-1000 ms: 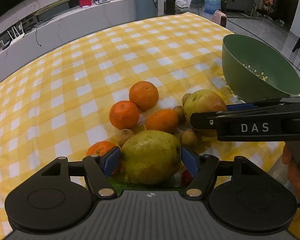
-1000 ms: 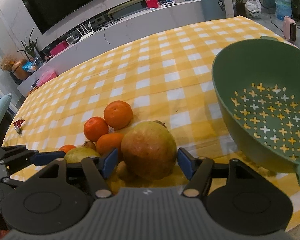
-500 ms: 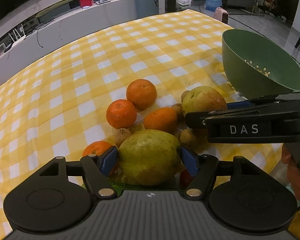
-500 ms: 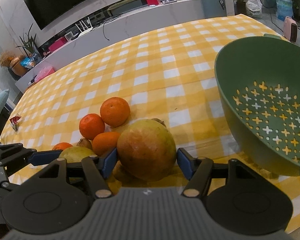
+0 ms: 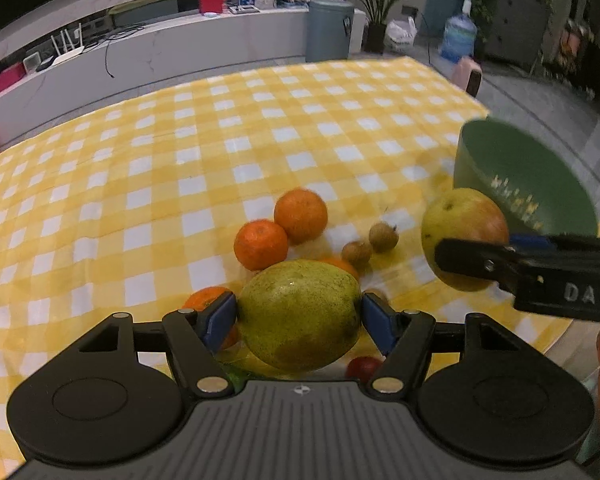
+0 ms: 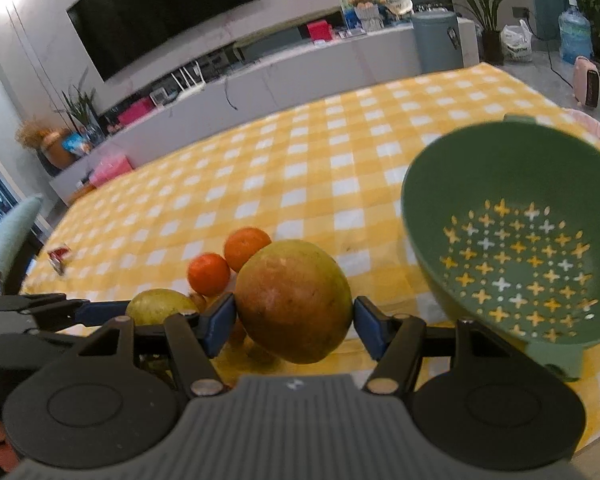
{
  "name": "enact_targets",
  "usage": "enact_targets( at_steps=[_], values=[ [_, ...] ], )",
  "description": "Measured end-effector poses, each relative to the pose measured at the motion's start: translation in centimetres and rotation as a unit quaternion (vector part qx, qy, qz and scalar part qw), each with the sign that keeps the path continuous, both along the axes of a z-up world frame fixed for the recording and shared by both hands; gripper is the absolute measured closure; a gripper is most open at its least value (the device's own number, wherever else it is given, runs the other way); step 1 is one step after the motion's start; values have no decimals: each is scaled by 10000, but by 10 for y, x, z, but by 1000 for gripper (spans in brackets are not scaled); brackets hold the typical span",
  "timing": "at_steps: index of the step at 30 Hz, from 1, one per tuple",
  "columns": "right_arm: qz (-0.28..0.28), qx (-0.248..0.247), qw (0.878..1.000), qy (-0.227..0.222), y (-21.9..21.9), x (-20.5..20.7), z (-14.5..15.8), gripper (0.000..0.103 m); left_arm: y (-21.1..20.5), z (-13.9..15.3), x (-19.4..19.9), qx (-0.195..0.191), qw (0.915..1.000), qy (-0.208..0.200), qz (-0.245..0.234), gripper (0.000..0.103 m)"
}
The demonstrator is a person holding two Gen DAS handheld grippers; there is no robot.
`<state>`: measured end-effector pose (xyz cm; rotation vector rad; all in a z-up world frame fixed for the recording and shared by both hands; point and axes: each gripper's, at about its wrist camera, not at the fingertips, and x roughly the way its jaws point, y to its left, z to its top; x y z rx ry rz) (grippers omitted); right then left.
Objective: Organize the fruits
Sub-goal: 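Carry the pear with the left tool while the right tool carries the mango to the colander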
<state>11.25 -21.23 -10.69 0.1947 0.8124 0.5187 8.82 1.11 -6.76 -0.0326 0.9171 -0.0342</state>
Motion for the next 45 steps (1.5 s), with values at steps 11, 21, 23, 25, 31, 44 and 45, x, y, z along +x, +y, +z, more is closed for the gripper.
enact_targets(
  at_steps=[11,21,23,25,31,44,45],
  values=[
    [236,-293,9981,-497,-53,-8,45,42,-35,59,13,-546,9981,-218,-161,24],
    [149,-808,9966,-77,-103,29,44,42,-98,68,75,-791,9913,-94,-1048,24],
    [198,-969,9951,30,-109,38,41,42,-110,63,88,-722,9911,-72,-1113,24],
    [270,-1106,9934,126,-112,48,36,42,-120,56,99,-591,9907,5,-1223,24],
    [563,-1547,9856,392,-108,74,17,42,-147,27,123,-477,9852,484,-1574,24],
    [1332,-2229,9623,812,-84,90,-18,42,-171,2,147,-36,9697,1192,-2133,24],
    [1334,-2225,9618,877,-85,92,-20,42,-172,0,148,5,9685,1231,-2164,24]
  ],
)
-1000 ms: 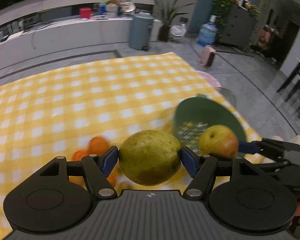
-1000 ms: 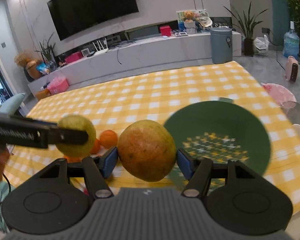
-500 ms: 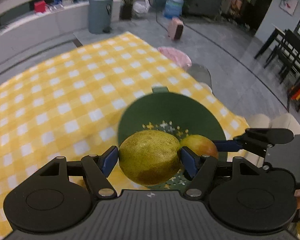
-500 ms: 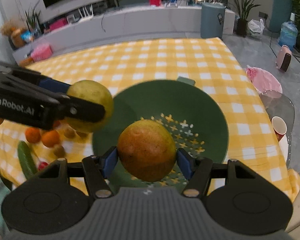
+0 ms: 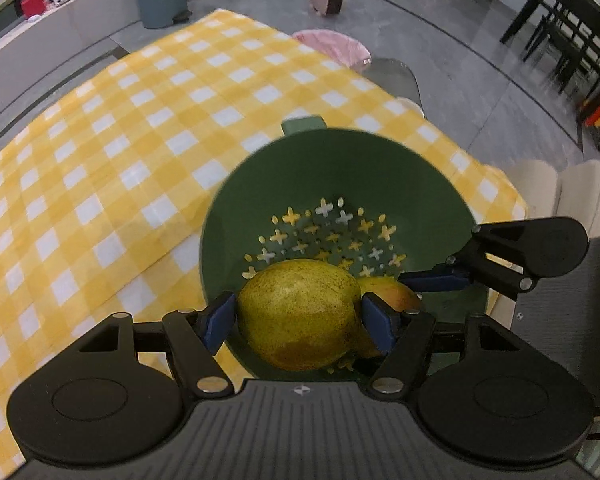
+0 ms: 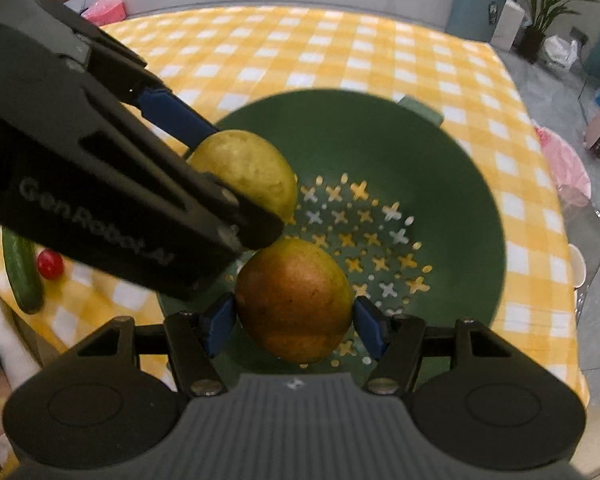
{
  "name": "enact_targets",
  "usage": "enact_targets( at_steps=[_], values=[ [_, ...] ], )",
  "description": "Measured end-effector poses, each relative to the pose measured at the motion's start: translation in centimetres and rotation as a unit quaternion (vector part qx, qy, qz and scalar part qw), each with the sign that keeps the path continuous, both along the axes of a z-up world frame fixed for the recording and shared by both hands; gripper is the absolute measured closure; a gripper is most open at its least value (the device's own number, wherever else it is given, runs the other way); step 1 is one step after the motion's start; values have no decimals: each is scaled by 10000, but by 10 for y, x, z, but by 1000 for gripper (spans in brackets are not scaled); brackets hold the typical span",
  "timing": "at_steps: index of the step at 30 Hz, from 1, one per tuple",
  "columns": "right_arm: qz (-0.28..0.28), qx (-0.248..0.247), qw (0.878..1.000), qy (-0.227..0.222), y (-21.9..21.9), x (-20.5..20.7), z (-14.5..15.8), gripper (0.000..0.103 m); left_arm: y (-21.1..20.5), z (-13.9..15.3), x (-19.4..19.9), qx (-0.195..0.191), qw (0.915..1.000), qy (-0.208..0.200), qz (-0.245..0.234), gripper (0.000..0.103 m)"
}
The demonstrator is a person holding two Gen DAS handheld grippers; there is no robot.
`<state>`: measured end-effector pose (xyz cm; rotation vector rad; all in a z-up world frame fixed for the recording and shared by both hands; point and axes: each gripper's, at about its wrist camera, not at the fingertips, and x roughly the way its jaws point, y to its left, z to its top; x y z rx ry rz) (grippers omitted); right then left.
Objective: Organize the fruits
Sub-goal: 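Carry the pear with the left tool while the right tool carries the mango to the colander, then open the left tool to drop the pear while the right tool releases the mango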
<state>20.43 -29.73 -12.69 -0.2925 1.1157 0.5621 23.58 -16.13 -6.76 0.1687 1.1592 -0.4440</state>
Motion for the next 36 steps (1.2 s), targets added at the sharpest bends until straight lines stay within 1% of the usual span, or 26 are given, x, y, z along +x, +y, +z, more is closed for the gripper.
enact_targets(
  at_steps=[4,6,10,14,16,18,25,27,28,31,34,35,36],
  values=[
    [-80,69,9995,301,-2,1,-9,42,-1,-8,1,84,9998,158,-81,24],
    [-9,42,9993,365,0,-1,-9,42,0,-8,-1,118,9997,190,-122,24],
    [78,171,9972,727,0,-6,-6,42,-3,-7,-6,346,9987,235,-293,24],
    [285,162,9951,930,3,-19,-6,42,-7,-8,-13,574,9958,438,-564,24],
    [372,140,9940,1017,5,-23,-7,42,-11,-11,-14,650,9947,497,-622,24],
    [396,96,9941,1006,5,-24,-7,42,-14,-15,-13,738,9938,570,-614,24],
    [351,109,9936,1065,-1,-21,-5,42,-24,-17,-8,889,9927,612,-541,24],
    [324,92,9937,1066,5,-19,-7,42,-27,-17,-9,947,9923,582,-550,24],
    [299,84,9937,1077,4,-19,-8,42,-28,-16,-11,989,9920,535,-576,28],
    [207,131,9932,1139,3,-19,-10,42,-28,-11,-14,896,9926,504,-648,26],
    [160,120,9934,1129,3,-19,-9,42,-25,-7,-15,801,9941,493,-533,25],
    [145,103,9936,1115,4,-13,-19,42,-24,-5,-16,794,9945,464,-509,25],
    [125,70,9937,1107,5,-13,-19,42,-22,-3,-18,785,9949,412,-484,25]
  ],
)
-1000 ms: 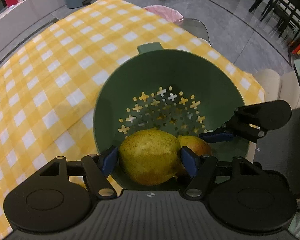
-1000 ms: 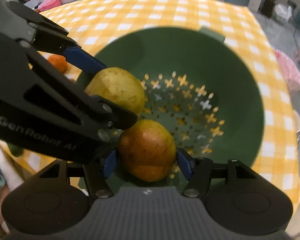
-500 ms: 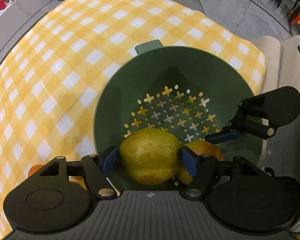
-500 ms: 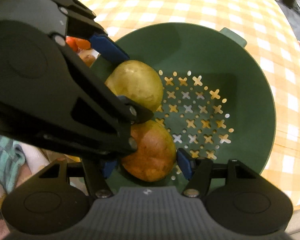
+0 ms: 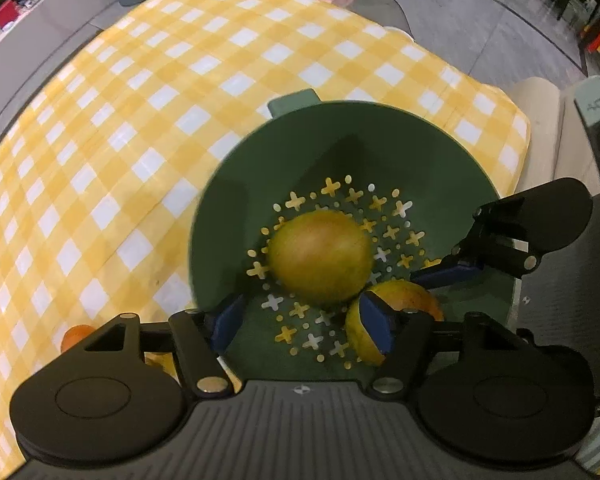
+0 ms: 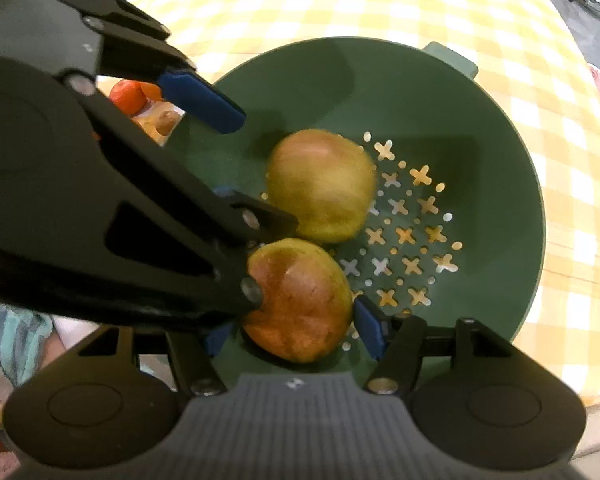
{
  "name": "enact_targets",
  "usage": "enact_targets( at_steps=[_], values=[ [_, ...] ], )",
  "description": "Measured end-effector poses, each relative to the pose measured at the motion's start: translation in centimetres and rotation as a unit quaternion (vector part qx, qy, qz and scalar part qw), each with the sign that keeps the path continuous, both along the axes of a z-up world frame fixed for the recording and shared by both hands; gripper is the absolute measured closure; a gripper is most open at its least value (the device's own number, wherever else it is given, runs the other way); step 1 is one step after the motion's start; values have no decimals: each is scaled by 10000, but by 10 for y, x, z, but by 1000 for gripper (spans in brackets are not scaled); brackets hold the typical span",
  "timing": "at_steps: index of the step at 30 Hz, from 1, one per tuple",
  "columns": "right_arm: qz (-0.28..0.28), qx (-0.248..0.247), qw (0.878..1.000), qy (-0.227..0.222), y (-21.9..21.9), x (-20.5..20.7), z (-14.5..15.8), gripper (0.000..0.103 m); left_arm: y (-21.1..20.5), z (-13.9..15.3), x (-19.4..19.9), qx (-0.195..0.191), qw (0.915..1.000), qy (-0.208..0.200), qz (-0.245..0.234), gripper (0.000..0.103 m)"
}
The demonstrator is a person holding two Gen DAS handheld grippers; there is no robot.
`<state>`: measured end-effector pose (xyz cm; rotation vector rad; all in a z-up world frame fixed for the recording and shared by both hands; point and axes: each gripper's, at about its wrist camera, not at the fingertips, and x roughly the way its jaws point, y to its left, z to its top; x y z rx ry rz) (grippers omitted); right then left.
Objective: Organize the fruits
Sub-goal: 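Open the left tool to drop the pear while the right tool releases the mango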
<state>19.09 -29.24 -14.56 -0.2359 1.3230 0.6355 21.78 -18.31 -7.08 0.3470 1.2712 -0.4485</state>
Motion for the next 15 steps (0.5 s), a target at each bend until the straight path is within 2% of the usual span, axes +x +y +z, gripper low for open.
enact_targets(
  at_steps=[8,15],
  values=[
    [-135,-213,9996,-100,2,-2,2,41,18,33,-29,-255,9985,-477,102,25],
    [-193,-171,9987,-446,5,-19,26,40,42,58,-62,-456,9949,-841,329,25]
  ],
)
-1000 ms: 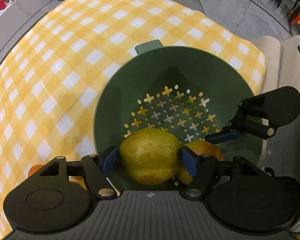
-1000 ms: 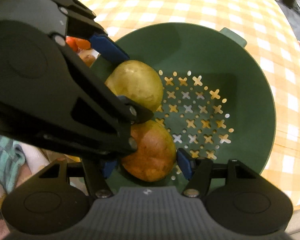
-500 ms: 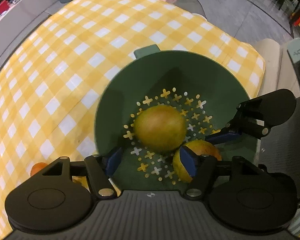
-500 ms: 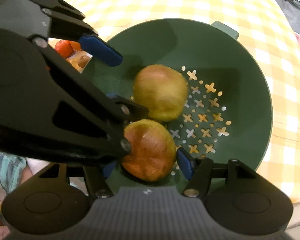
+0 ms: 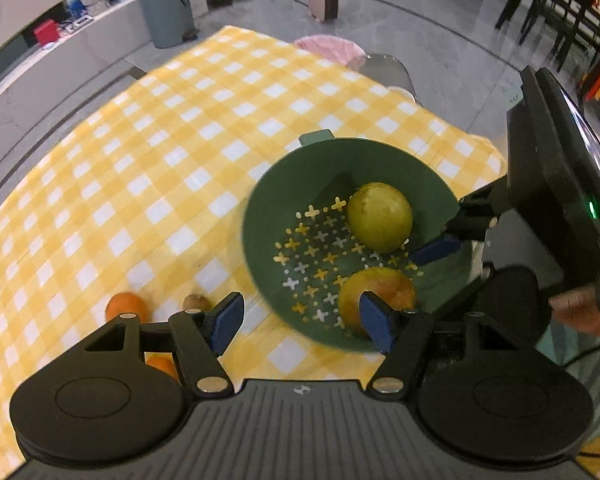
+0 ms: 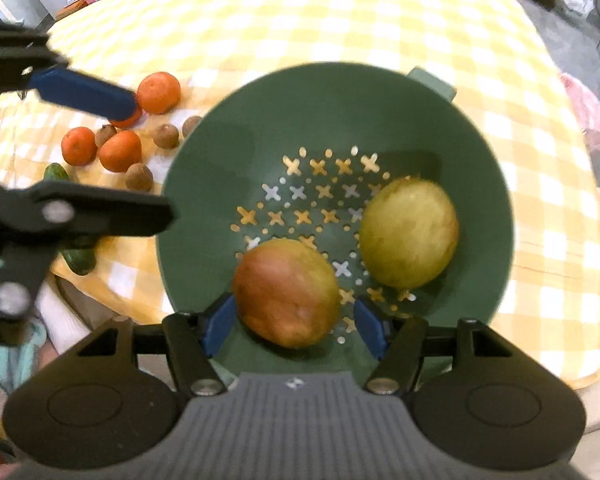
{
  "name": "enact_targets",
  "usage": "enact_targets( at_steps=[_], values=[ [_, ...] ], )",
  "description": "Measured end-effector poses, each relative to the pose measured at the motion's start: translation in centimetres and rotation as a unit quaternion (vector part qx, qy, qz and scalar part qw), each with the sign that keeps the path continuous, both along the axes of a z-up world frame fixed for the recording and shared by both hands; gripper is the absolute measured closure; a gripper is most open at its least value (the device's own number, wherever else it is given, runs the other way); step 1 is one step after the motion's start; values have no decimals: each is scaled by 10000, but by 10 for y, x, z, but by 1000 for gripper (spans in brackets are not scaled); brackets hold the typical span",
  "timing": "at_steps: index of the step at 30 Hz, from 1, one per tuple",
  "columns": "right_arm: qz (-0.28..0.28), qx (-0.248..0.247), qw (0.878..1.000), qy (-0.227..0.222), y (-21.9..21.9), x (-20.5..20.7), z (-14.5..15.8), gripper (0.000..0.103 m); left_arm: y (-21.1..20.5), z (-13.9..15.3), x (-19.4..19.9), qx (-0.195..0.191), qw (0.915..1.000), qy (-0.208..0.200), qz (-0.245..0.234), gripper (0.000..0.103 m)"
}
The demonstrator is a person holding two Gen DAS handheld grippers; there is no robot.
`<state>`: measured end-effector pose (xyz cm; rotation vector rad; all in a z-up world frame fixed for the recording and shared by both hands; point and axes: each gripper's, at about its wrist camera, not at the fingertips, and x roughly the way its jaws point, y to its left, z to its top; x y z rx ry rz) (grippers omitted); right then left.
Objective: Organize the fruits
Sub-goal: 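Open the left tool to drop the pear while the right tool releases the mango, then move both tools back from the colander toward the oranges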
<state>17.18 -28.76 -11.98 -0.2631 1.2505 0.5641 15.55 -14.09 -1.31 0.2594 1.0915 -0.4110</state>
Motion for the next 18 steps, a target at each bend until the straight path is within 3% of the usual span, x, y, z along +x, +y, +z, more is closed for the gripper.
enact_targets(
  at_steps=[11,18],
  values=[
    [-545,768,9904,-1016,16,-53,43,35,59,41,-57,-288,9961,-708,441,25],
    [-981,1357,9759,-1398,46,-87,53,35,92,41,-80,-150,9914,-1043,772,24]
  ],
)
